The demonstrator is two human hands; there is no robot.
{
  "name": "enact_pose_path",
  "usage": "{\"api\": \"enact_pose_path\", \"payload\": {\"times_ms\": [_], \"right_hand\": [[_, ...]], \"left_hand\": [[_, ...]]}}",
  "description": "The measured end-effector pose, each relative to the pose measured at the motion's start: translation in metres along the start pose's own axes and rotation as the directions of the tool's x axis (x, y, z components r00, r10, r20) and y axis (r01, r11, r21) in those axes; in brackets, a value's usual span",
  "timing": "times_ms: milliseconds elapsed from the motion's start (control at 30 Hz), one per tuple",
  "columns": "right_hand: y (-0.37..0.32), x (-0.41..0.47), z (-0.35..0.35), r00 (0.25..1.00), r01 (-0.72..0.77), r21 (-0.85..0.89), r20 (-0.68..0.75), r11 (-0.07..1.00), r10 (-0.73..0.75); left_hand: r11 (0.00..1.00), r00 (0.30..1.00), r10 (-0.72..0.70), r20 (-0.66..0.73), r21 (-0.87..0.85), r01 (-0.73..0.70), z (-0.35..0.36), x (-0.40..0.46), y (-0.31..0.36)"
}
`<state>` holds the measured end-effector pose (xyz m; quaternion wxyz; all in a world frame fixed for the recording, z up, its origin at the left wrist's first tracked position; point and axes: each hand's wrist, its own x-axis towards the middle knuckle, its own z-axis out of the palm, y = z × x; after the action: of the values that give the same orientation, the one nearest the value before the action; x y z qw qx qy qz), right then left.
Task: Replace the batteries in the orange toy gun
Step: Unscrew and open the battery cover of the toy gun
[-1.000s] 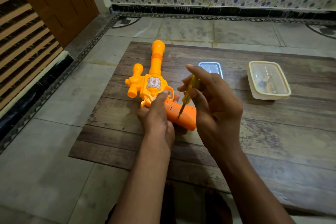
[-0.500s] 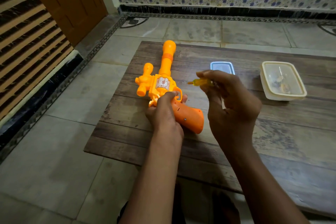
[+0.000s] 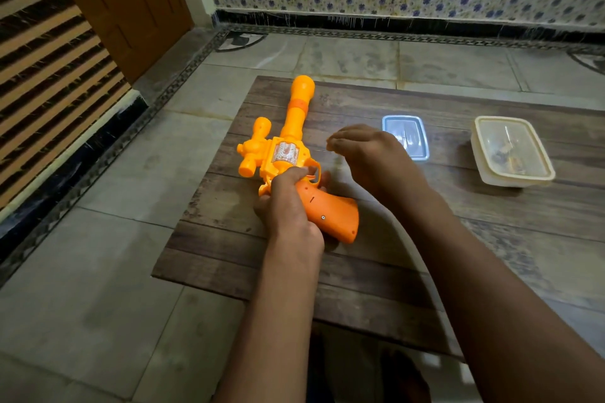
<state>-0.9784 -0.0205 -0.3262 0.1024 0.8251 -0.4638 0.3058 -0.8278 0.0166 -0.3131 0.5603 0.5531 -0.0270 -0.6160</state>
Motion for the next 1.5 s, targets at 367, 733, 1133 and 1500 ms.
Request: {"api": "enact_pose_path", "payload": {"times_ms": [367,733,1133,1500], "right_hand": [[-0.003,0.003,0.000,0.936,-0.029,0.019,0.352,0.999,0.020],[-0.072,-0.041,-0.030,0.742,-0.539,0.474,-0.125,0.696,0.659],[-0.106,-0.048,-0.044,0.311,-0.184,0.707,0.701,-0.683,0.641],[-0.104,-0.049,-0.043,0.156,-0.059,0.671,0.738,-0.739,0.657]], "left_hand": [[0.994,0.997,-0.003,0.073,-0.112,0.011,0.002,-0.003,0.006],[0.984,0.983,0.109,0.148,-0.157,-0.086,0.004,-0.008,0.004],[0.563,0.635,0.552,0.540,0.321,-0.762,0.009,-0.008,-0.025],[0.496,0.623,0.576,0.530,0.379,-0.781,0.010,-0.009,-0.025]]}}
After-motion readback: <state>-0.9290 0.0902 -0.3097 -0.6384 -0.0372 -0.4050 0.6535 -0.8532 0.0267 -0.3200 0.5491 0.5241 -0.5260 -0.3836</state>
